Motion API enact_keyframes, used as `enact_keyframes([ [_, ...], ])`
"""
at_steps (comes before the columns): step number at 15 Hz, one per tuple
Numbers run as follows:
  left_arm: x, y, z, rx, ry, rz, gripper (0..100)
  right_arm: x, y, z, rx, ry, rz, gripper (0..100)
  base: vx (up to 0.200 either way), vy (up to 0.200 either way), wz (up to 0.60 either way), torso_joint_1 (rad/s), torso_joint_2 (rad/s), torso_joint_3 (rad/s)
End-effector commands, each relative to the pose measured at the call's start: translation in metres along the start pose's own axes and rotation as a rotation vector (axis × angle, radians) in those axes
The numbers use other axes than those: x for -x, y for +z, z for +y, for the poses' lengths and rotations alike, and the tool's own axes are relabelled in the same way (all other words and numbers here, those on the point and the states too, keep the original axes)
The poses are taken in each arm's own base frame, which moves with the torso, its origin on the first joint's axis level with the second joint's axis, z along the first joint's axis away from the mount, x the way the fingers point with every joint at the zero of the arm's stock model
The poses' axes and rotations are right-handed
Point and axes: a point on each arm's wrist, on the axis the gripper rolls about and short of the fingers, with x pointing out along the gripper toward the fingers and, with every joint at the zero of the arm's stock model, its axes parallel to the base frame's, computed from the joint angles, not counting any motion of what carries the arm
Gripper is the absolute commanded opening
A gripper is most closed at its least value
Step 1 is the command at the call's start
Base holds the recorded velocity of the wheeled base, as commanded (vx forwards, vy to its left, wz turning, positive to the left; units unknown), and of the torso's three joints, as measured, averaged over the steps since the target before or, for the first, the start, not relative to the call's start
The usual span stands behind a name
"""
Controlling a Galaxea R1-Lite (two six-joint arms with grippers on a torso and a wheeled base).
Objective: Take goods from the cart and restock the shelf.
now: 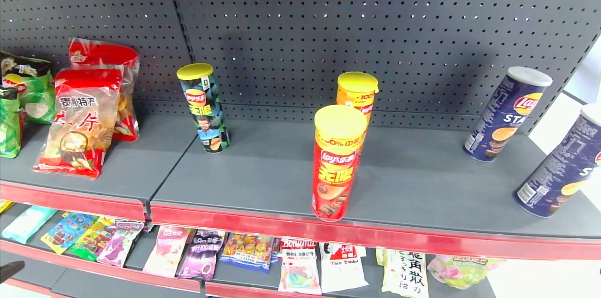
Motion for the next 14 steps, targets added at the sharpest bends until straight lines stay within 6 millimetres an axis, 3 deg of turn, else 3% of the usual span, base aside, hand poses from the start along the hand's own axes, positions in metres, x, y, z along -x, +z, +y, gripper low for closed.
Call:
enact_keyframes([
  [1,-0.007,0.000,0.001,0.000,-0.027,0.042,100,0.010,-0.005,0.000,0.002,-0.008,-0.051,100,0.000,0.000,0.00,0.000,0.00,0.000],
  [2,-0.007,0.000,0.000,-0.001,-0.037,0.045,100,0.011,-0.007,0.000,0.005,-0.008,-0.051,100,0.000,0.000,0.00,0.000,0.00,0.000],
  [9,-0.015,0.001,0.002,0.005,-0.050,0.088,100,0.014,-0.009,0.000,0.029,-0.009,-0.053,100,0.000,0.000,-0.60,0.003,0.00,0.002],
  [13,-0.029,0.005,0.004,0.007,-0.067,0.155,100,0.018,-0.015,0.000,0.055,-0.032,-0.084,100,0.000,0.000,0.00,0.000,0.00,0.000],
  [14,-0.044,0.011,0.006,-0.008,-0.087,0.167,100,0.022,-0.024,0.000,0.061,-0.077,-0.110,100,0.000,0.000,0.00,0.000,0.00,0.000],
])
